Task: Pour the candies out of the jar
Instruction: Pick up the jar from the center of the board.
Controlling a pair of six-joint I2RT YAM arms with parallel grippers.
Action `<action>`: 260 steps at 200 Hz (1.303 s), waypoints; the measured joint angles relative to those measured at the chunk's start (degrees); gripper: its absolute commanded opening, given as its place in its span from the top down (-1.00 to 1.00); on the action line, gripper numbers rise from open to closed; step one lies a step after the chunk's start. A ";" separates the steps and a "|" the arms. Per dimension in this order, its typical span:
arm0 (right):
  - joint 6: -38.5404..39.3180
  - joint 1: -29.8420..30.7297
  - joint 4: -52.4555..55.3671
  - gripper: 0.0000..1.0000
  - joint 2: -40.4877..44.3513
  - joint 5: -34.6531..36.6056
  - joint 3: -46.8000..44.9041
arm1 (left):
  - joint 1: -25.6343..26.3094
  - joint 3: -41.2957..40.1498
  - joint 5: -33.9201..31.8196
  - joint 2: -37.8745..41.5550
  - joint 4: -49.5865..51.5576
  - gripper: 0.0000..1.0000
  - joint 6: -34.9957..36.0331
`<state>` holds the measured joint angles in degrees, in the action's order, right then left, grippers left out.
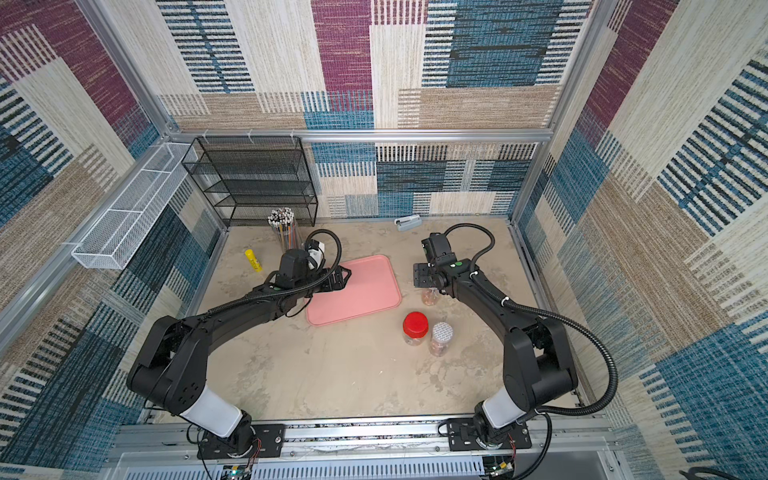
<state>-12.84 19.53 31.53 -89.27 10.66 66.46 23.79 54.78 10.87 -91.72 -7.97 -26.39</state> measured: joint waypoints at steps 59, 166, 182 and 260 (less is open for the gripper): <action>-0.92 -0.11 -0.20 -0.31 -1.36 0.00 -1.57 | 0.00 -0.81 -0.28 1.29 0.04 -0.99 1.11; 0.79 -0.20 -0.44 0.11 -0.59 -6.99 5.38 | 0.09 0.66 -7.10 2.36 2.69 -0.99 4.87; 2.73 -0.15 -0.98 0.11 -1.31 -10.97 9.81 | 0.11 2.64 -4.39 2.45 2.80 -0.99 7.96; 9.97 -0.15 0.87 0.14 -9.60 -33.86 27.69 | -0.04 9.86 15.26 4.72 6.36 -0.99 27.04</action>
<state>-2.87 19.38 32.40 -98.87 -23.20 94.15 23.75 64.64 26.13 -87.00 -1.61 0.64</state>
